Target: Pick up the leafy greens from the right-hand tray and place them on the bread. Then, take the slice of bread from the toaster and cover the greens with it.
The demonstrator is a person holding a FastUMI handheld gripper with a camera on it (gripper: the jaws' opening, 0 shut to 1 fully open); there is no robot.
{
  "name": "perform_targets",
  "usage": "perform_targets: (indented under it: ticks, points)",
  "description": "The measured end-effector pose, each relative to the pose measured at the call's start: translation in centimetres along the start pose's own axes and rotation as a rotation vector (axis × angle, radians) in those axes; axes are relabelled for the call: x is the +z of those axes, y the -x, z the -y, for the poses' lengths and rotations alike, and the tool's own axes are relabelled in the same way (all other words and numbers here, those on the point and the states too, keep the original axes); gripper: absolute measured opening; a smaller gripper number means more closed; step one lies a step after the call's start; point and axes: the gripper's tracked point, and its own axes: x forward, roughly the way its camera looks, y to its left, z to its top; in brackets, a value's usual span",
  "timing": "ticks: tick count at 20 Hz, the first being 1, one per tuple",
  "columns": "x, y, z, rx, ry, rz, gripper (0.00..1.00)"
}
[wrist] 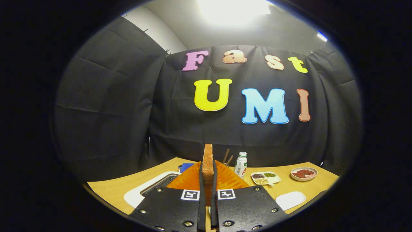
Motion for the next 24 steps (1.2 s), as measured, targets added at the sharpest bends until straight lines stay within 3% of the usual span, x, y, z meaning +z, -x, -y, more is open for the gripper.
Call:
perform_targets:
  ticks: [14,18,24]
  points:
    - [-7.3,-0.7,10.4,-0.078,-0.013,-0.125,0.06]
    - [-8.8,-0.7,10.2,-0.017,-0.047,-0.150,0.06]
    - [-10.2,-0.8,10.8,-0.004,-0.090,-0.156,0.06]
